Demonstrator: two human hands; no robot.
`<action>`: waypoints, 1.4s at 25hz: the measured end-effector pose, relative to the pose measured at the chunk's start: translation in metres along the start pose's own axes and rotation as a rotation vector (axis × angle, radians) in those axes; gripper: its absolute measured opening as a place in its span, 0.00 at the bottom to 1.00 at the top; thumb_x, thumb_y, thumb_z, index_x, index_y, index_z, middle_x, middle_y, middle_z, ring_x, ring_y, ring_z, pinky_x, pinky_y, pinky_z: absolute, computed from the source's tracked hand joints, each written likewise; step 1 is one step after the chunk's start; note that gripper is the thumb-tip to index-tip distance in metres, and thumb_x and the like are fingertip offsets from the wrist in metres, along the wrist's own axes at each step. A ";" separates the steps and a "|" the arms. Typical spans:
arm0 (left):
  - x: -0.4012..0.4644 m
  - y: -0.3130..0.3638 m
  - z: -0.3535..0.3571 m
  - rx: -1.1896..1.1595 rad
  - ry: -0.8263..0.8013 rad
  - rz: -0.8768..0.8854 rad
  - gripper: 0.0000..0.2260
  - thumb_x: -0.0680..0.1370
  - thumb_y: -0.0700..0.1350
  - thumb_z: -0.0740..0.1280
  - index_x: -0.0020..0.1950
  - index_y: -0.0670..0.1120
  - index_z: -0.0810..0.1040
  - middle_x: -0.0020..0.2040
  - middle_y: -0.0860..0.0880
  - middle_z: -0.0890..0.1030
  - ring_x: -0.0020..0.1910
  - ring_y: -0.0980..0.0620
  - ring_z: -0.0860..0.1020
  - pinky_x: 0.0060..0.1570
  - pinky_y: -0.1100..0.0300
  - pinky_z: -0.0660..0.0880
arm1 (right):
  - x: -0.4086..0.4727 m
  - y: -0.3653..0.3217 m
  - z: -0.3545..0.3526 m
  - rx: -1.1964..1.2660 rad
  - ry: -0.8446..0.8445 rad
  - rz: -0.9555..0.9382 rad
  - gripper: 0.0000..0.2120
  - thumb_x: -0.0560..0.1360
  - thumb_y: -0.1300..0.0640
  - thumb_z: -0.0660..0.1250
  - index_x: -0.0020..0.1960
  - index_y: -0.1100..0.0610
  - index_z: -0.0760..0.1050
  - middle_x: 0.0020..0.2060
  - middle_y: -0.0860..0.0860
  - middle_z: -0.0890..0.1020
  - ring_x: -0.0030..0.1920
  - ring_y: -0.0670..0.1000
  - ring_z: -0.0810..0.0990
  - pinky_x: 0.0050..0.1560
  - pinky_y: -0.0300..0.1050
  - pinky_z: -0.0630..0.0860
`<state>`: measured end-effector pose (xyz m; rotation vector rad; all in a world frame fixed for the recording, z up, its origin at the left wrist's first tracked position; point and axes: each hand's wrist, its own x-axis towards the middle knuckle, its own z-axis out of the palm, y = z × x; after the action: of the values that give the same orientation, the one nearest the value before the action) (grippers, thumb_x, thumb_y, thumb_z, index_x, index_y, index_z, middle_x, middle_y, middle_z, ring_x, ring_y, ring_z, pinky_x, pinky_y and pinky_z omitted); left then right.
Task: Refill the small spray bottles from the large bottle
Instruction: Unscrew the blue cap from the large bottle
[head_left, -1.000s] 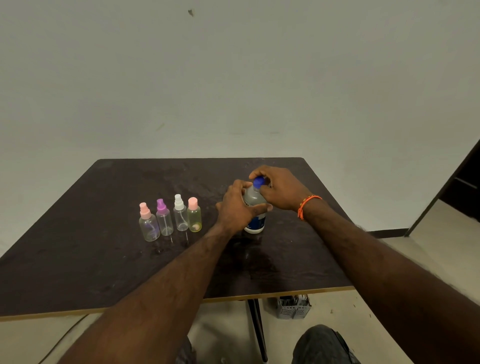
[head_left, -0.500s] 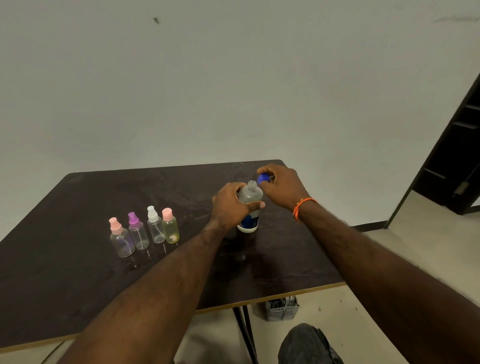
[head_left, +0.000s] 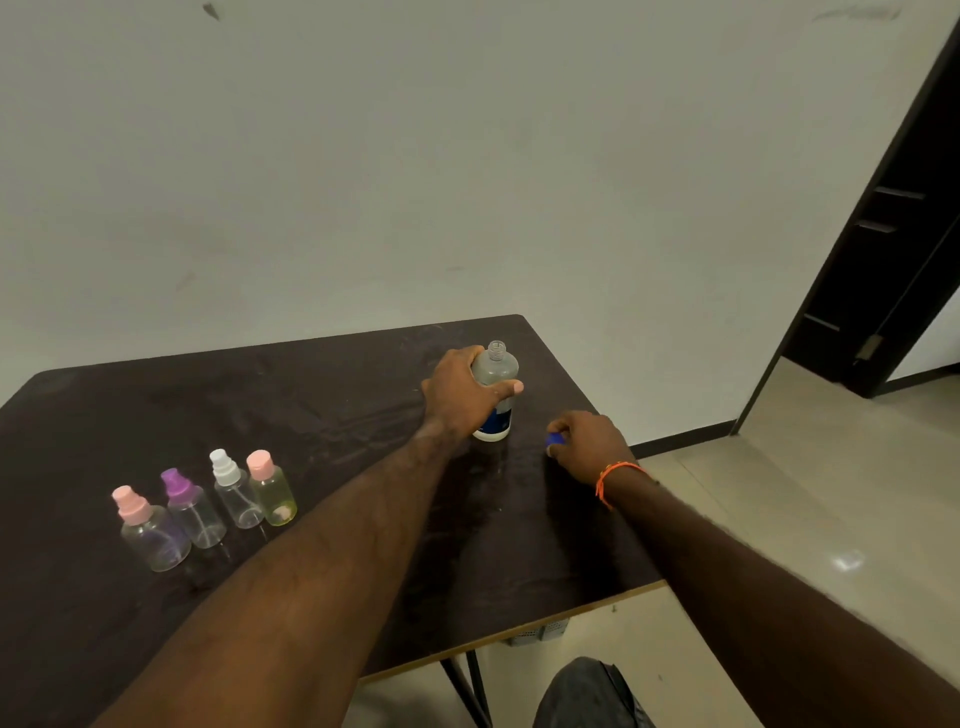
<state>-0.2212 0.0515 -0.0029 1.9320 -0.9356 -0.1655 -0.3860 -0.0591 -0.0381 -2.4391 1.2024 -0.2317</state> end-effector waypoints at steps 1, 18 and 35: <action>0.003 0.000 0.000 -0.001 -0.003 -0.005 0.25 0.63 0.67 0.77 0.53 0.54 0.82 0.50 0.57 0.80 0.52 0.51 0.79 0.62 0.40 0.76 | 0.001 0.002 0.004 0.005 -0.007 0.011 0.15 0.75 0.53 0.73 0.61 0.52 0.79 0.56 0.51 0.83 0.54 0.52 0.80 0.61 0.49 0.78; -0.007 -0.013 -0.039 0.104 -0.169 -0.055 0.61 0.62 0.71 0.80 0.85 0.49 0.55 0.80 0.50 0.70 0.78 0.49 0.70 0.78 0.36 0.58 | -0.025 -0.010 -0.006 0.022 0.228 -0.100 0.41 0.66 0.37 0.77 0.73 0.48 0.66 0.63 0.47 0.80 0.62 0.53 0.78 0.59 0.55 0.79; -0.089 -0.082 -0.258 0.837 -0.165 0.076 0.40 0.69 0.75 0.71 0.75 0.56 0.73 0.74 0.52 0.74 0.77 0.49 0.64 0.69 0.44 0.57 | -0.092 -0.188 0.074 0.113 0.055 -0.597 0.23 0.74 0.46 0.70 0.67 0.48 0.71 0.55 0.43 0.81 0.56 0.49 0.78 0.56 0.53 0.78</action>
<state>-0.1178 0.3128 0.0480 2.6620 -1.3213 0.1428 -0.2829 0.1368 -0.0217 -2.6370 0.4326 -0.5214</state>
